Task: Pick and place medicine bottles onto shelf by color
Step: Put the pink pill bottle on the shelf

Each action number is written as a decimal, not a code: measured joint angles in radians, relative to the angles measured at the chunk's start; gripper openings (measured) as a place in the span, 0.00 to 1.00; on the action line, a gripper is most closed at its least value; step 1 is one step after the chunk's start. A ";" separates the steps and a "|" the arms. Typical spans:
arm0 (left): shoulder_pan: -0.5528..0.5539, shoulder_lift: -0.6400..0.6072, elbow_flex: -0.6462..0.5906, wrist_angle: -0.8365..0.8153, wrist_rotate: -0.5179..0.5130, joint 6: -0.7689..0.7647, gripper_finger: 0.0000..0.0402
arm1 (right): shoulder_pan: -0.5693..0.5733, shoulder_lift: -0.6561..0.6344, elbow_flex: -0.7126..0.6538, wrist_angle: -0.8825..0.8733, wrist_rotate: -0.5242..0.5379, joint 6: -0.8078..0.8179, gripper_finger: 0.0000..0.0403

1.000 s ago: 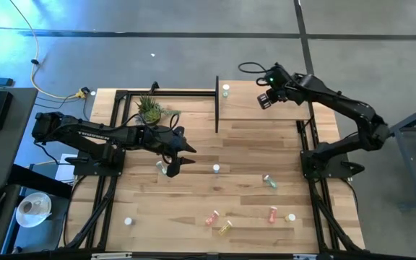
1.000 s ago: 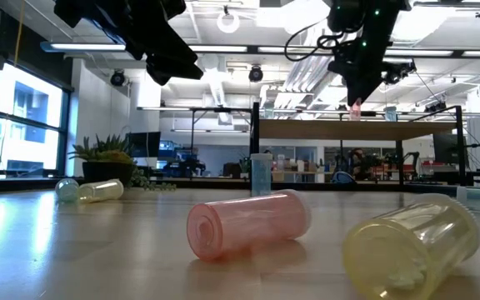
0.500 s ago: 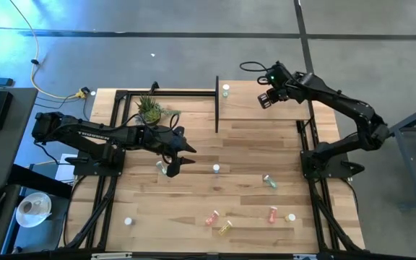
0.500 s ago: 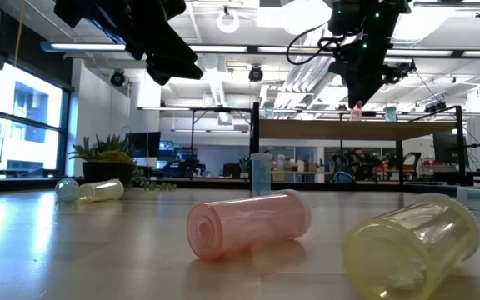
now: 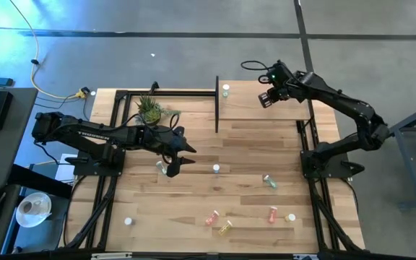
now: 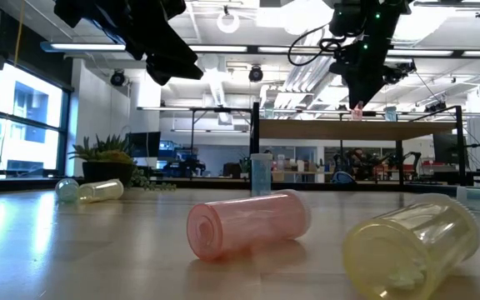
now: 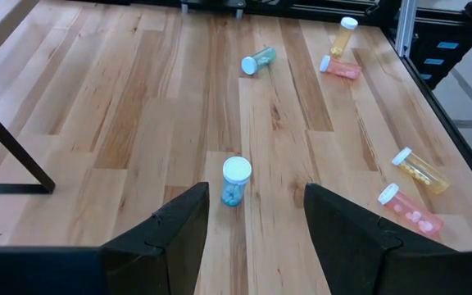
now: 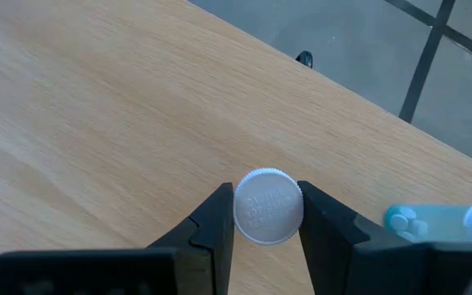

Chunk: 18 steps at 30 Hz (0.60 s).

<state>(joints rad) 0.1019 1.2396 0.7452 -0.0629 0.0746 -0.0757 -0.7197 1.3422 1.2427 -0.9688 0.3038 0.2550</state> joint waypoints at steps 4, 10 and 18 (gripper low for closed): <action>0.000 0.000 0.000 0.000 0.000 0.000 0.48 | 0.000 0.000 0.000 0.000 -0.001 0.001 0.25; 0.000 0.000 0.000 0.000 0.000 0.000 0.48 | 0.000 0.000 0.000 0.000 -0.001 0.002 0.25; 0.000 0.000 0.000 0.000 0.000 0.000 0.48 | 0.000 0.000 0.000 0.001 0.002 0.006 0.36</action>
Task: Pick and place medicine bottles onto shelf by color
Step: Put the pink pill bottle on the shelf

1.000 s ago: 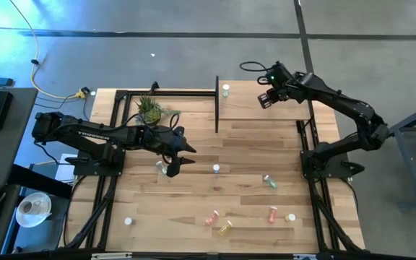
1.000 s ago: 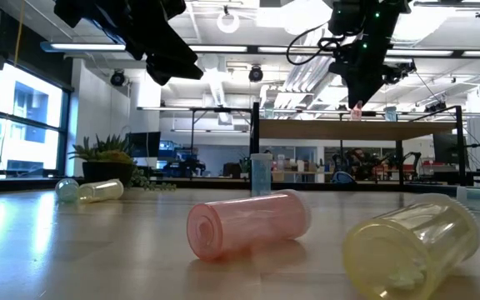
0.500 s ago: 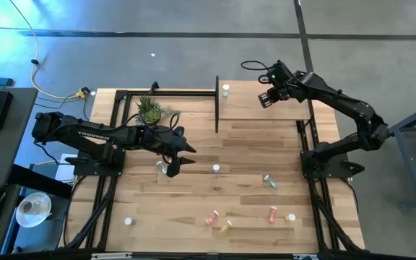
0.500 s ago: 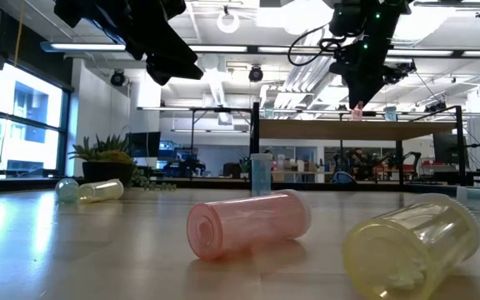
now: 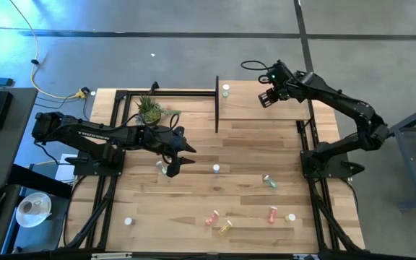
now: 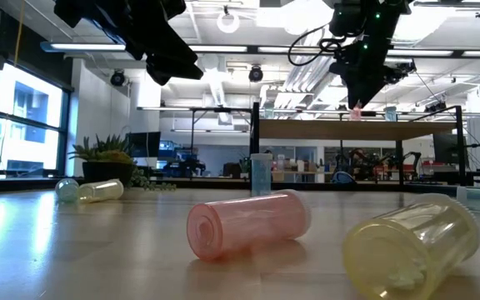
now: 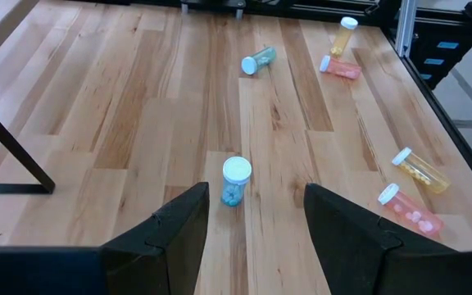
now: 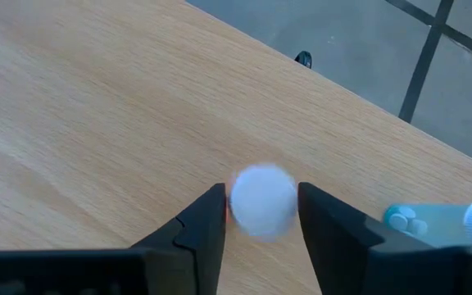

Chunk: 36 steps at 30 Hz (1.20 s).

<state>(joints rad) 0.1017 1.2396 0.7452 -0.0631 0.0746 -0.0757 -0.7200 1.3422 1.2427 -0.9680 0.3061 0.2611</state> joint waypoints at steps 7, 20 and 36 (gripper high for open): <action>0.000 0.000 0.000 0.000 0.000 0.000 0.48 | 0.000 0.000 0.000 0.000 0.016 0.000 0.37; 0.000 0.000 0.000 0.000 0.000 0.000 0.48 | 0.000 0.000 0.000 -0.001 -0.020 0.004 0.30; 0.000 0.000 0.000 0.000 0.000 0.000 0.48 | 0.000 0.000 0.000 0.009 0.058 0.011 0.26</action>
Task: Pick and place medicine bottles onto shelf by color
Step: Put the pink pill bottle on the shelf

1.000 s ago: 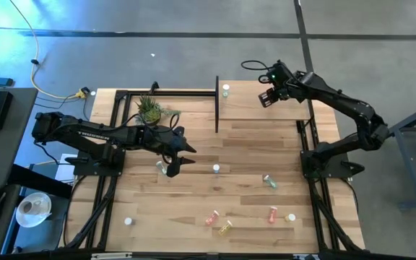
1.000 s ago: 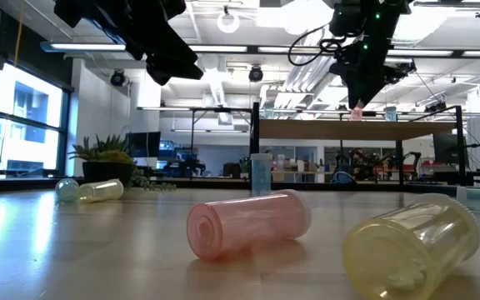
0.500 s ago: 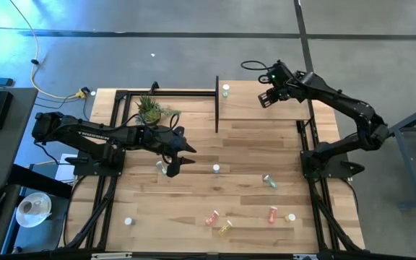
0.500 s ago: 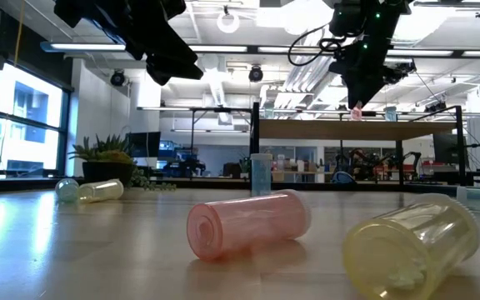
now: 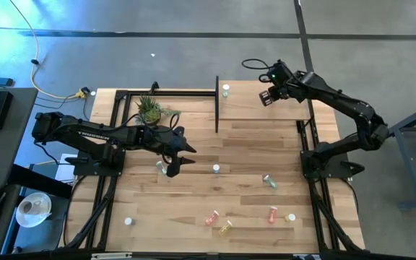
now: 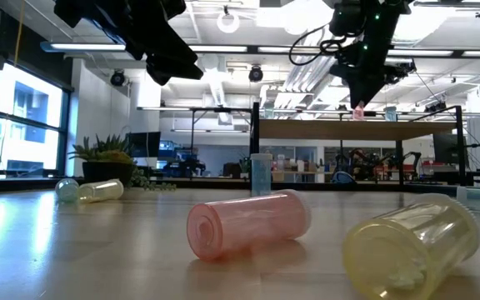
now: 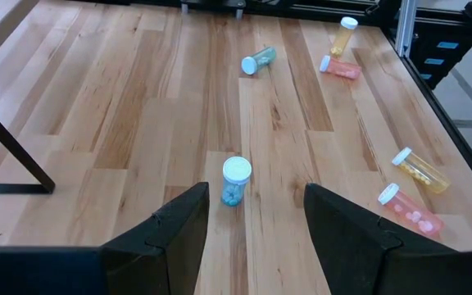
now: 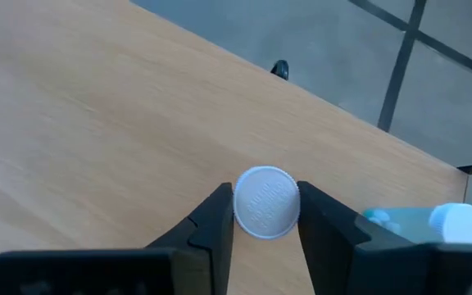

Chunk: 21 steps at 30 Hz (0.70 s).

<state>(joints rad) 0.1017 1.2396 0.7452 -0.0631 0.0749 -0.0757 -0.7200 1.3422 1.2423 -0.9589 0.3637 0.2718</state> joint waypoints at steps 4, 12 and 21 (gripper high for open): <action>0.000 0.000 0.000 0.000 0.000 0.000 0.48 | 0.000 0.000 0.000 0.000 -0.024 0.018 0.26; 0.000 0.000 0.000 0.000 0.000 0.000 0.48 | 0.000 0.000 0.000 0.001 -0.027 0.040 0.26; 0.000 0.000 0.000 0.000 0.000 0.000 0.48 | 0.000 0.017 0.000 0.005 -0.010 0.091 0.26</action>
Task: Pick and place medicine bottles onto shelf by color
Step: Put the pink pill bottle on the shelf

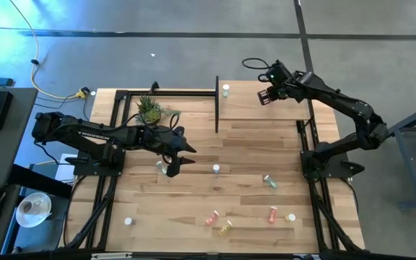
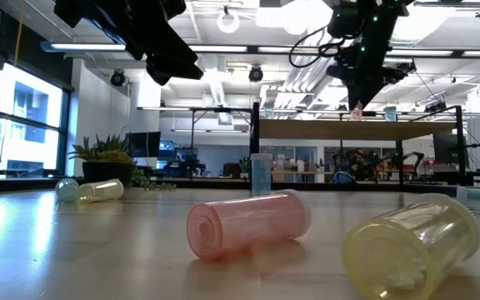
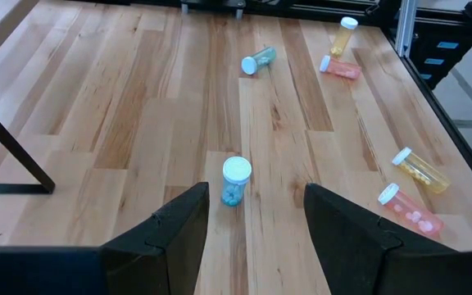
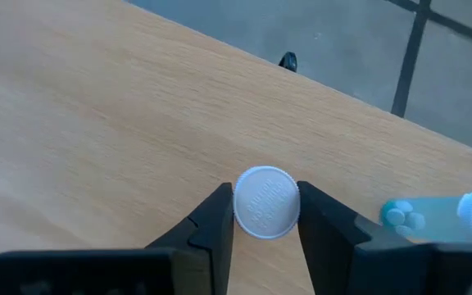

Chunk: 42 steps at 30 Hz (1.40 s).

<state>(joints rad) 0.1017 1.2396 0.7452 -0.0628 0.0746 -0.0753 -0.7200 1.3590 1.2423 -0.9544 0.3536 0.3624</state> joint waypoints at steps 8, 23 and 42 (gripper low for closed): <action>0.000 0.000 0.000 0.000 0.000 0.000 0.48 | 0.000 0.024 0.002 0.017 0.036 -0.004 0.26; 0.001 0.000 0.000 0.000 0.000 0.000 0.48 | 0.000 0.030 -0.003 0.010 0.035 -0.005 0.35; 0.000 0.000 0.000 0.000 0.000 0.000 0.48 | 0.000 -0.015 -0.002 0.057 0.040 -0.079 0.38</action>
<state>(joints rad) 0.1020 1.2400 0.7452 -0.0632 0.0746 -0.0753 -0.7200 1.3439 1.2407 -0.8978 0.3941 0.2835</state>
